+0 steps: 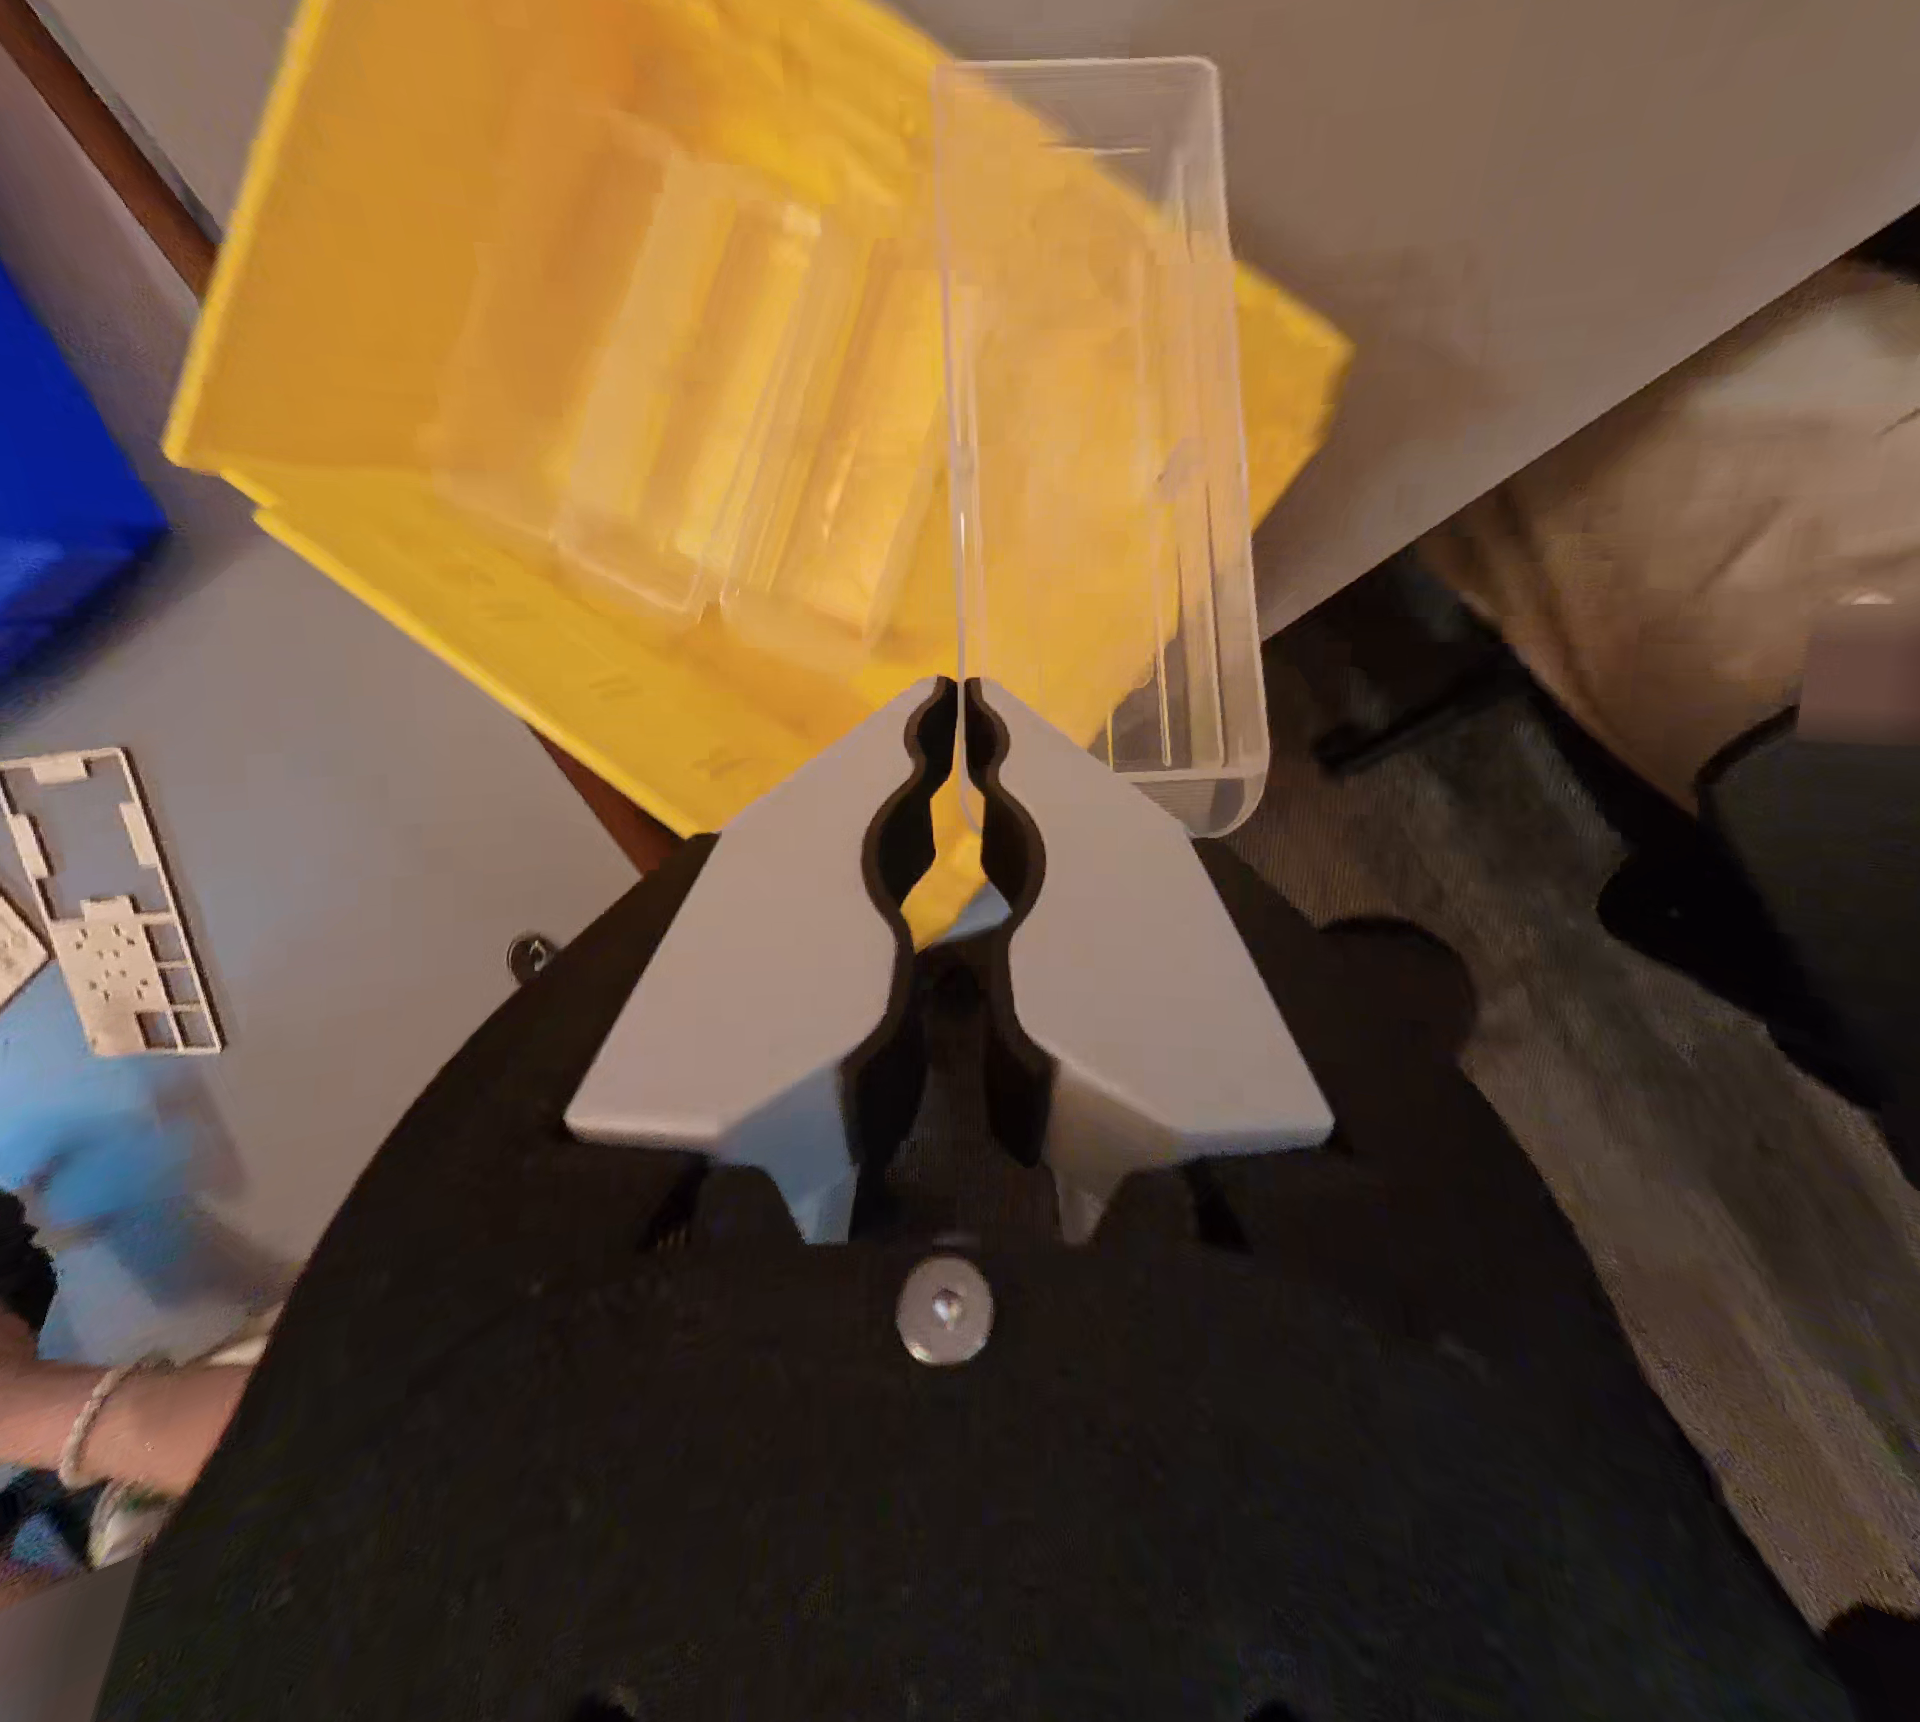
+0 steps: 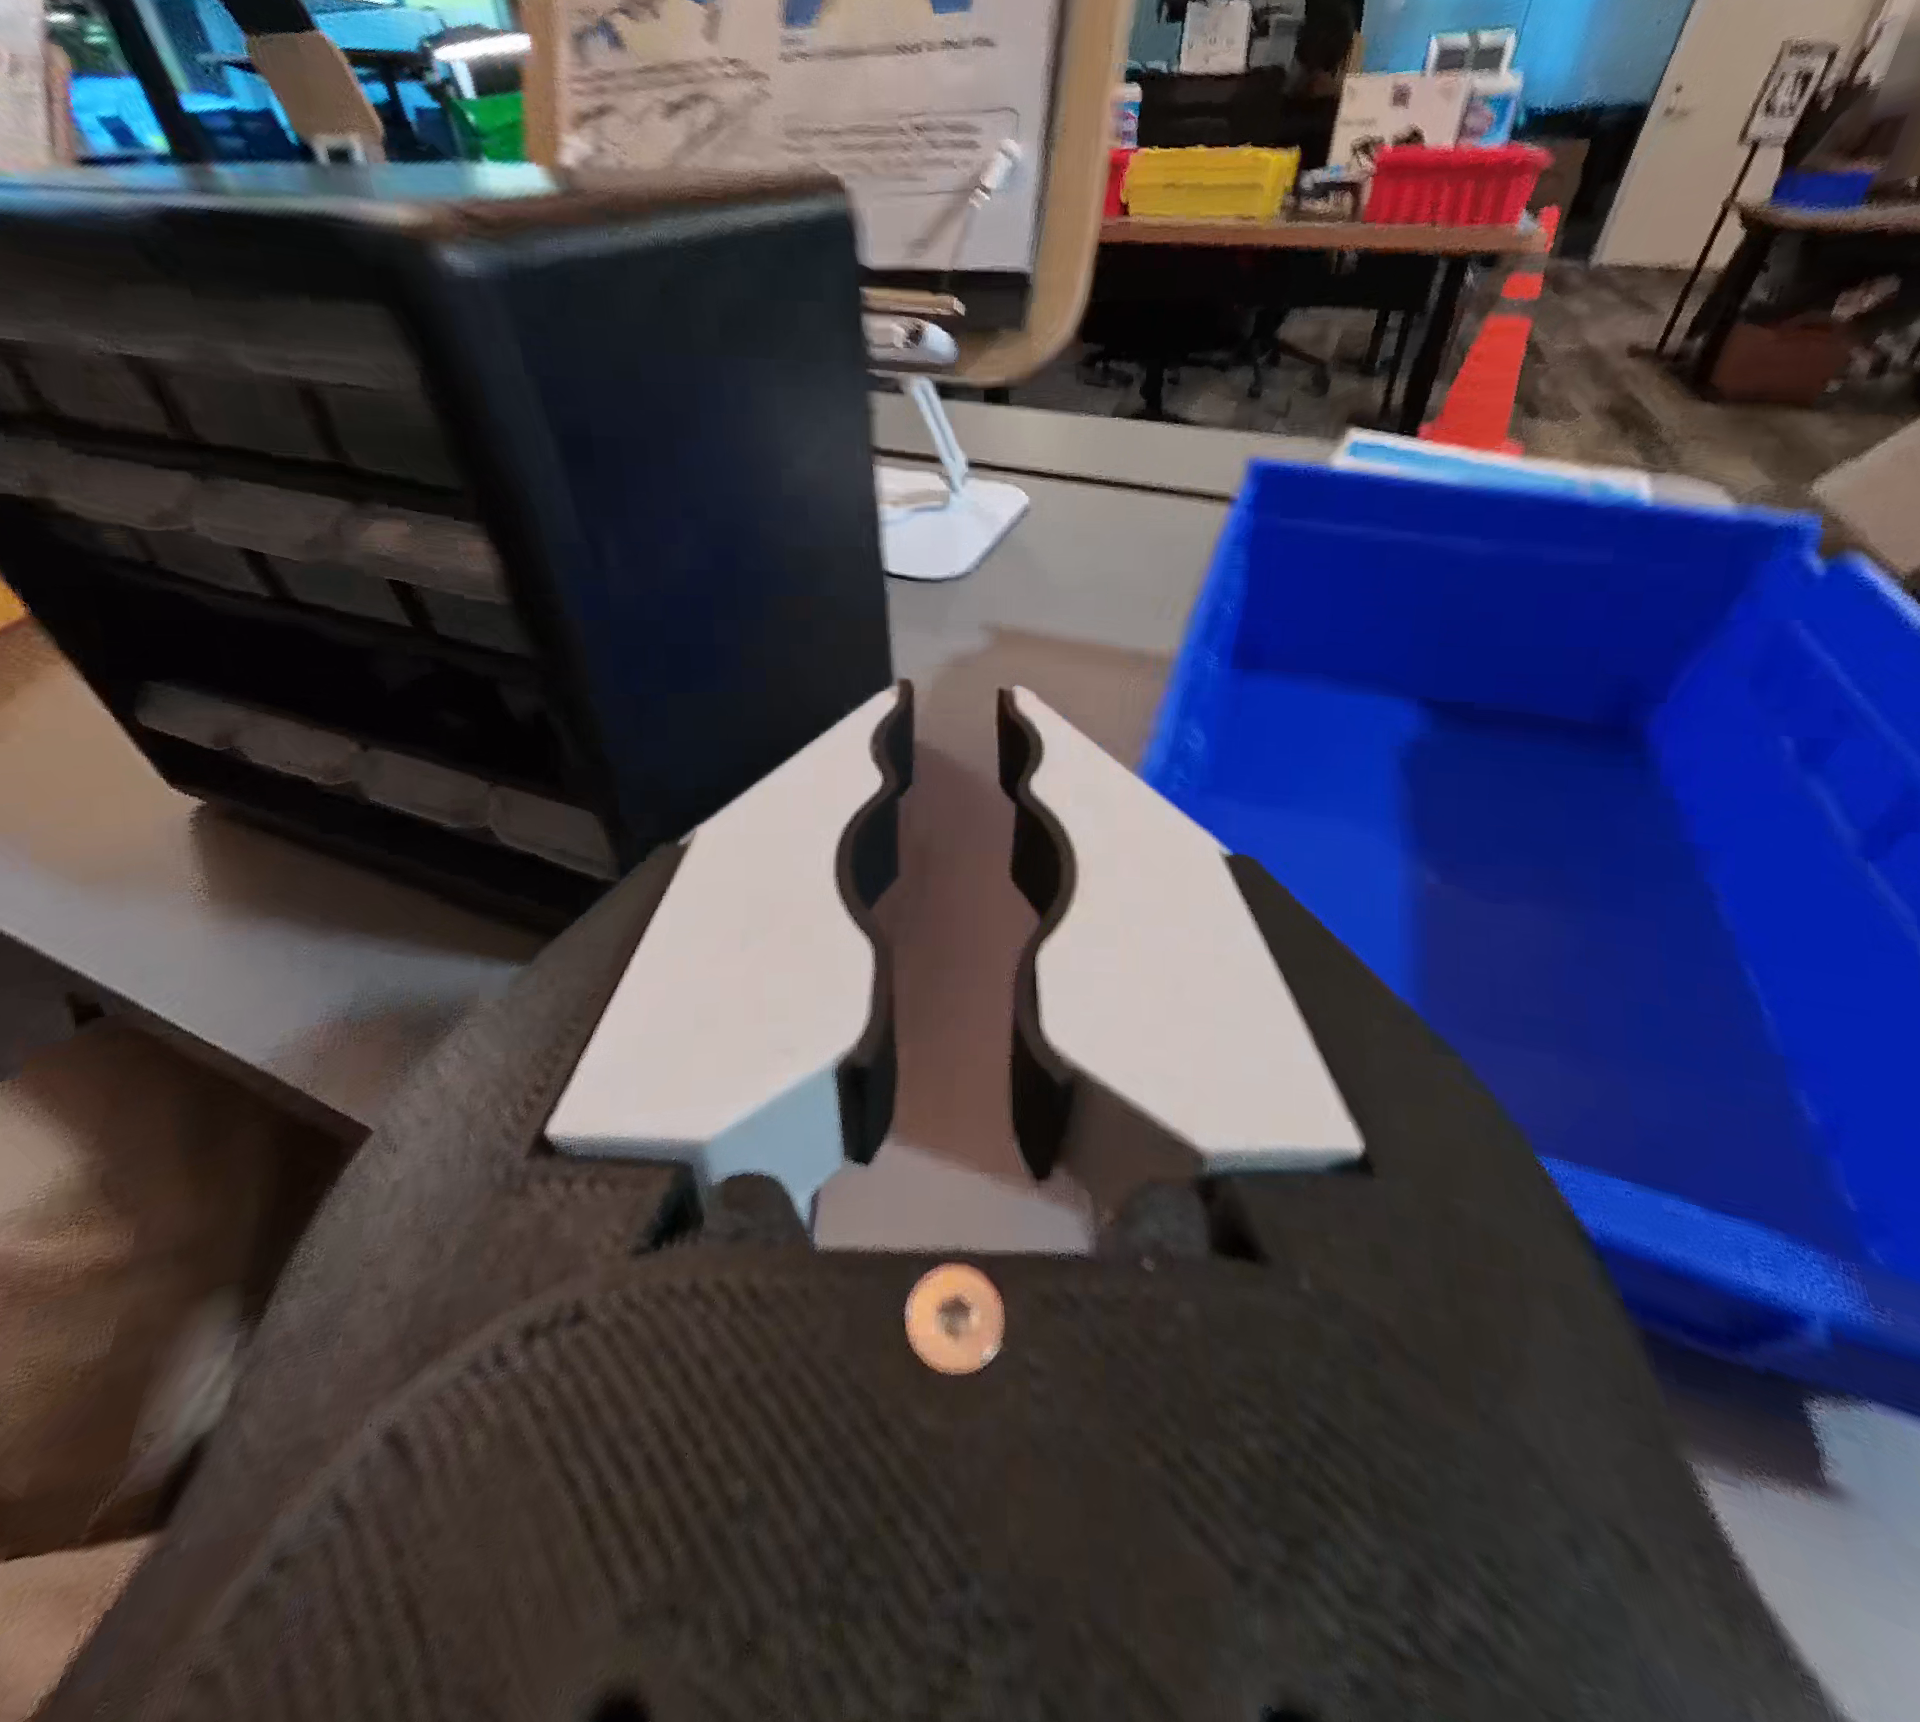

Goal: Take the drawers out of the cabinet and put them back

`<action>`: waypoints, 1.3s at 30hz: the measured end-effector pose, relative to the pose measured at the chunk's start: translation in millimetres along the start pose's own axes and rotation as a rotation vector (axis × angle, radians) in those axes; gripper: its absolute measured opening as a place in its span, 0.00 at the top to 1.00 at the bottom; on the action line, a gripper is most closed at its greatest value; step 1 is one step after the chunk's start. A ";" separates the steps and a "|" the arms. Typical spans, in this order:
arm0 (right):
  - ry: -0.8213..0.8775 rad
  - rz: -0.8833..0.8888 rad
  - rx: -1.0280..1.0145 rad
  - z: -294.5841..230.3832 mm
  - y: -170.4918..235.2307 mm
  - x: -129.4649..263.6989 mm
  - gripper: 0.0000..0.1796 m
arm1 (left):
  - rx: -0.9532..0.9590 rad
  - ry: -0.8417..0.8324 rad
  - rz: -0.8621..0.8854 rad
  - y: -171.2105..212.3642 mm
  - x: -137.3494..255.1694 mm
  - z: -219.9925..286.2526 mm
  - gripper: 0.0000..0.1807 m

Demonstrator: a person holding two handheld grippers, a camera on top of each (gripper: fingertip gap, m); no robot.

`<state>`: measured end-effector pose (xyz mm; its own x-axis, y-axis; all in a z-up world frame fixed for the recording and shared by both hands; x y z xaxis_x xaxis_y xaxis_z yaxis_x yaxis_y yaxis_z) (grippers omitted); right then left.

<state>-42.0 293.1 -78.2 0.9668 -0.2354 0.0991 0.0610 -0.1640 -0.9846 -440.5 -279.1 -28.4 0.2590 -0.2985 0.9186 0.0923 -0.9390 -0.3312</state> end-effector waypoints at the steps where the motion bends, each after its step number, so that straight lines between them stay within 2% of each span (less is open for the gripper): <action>1: -0.016 0.013 0.035 -16.5 -7.0 -1.2 0.90 | -0.011 -0.017 0.039 -8.1 10.1 7.6 1.00; 5: -0.182 0.102 0.152 -124.0 -37.5 -3.3 0.87 | -0.031 -0.120 0.211 -48.1 47.6 47.6 1.00; 8: -0.420 0.131 0.172 -230.4 -49.6 2.3 0.81 | -0.010 -0.200 0.355 -82.4 74.2 82.1 1.00; 9: -0.528 0.095 0.173 -266.5 -47.8 6.2 0.79 | -0.024 -0.198 0.393 -93.4 80.8 97.9 1.00; 10: -0.647 0.027 0.173 -299.8 -43.4 11.1 0.72 | -0.046 -0.184 0.418 -103.1 84.9 115.2 1.00; 11: -0.741 -0.037 0.172 -327.1 -41.8 15.8 0.68 | -0.076 -0.168 0.434 -112.0 86.8 132.8 1.00; 14: -0.871 -0.062 0.223 -379.7 -60.0 26.8 0.64 | -0.182 -0.174 0.448 -133.4 82.6 181.2 1.00; 17: -0.869 -0.083 0.311 -409.7 -67.1 28.8 0.67 | -0.254 -0.121 0.462 -150.5 71.2 230.3 1.00; 21: -0.796 -0.253 0.368 -415.0 -31.4 10.3 0.66 | -0.293 -0.053 0.460 -170.5 53.4 270.3 1.00; 23: -0.767 -0.374 0.376 -405.9 -6.1 3.2 0.73 | -0.293 -0.029 0.458 -183.4 41.8 280.0 1.00; 25: -0.685 -0.396 0.388 -385.3 1.9 -3.1 0.86 | -0.307 -0.006 0.454 -194.5 26.5 290.0 1.00; 26: -0.660 -0.406 0.399 -373.7 4.6 -2.1 0.87 | -0.309 0.033 0.460 -199.1 20.0 298.2 1.00; 35: -0.763 -0.540 0.244 -291.5 40.8 58.4 0.92 | -0.312 0.453 0.521 -214.9 -22.5 383.5 0.97; 37: -0.795 -0.555 0.208 -279.7 43.7 64.1 0.93 | -0.249 0.544 0.571 -217.0 -23.8 389.4 0.89; 39: -0.877 -0.571 0.149 -275.2 40.5 68.3 0.93 | -0.182 0.612 0.631 -217.1 -25.4 383.8 0.72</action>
<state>-41.8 6.7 -71.6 0.6225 0.6238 0.4726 0.5352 0.1013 -0.8386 -98.1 -2.2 -62.6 -0.3526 -0.7581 0.5486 -0.0608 -0.5665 -0.8218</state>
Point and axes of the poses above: each gripper's, where its closed fingertips meet, x back along the fingers, y out of its underside, z = x × y across the jaws, the point moved 2 cm from there along x, back along the fingers, and after that the axes turned 7 degrees about -x, right-handed, at the moved point
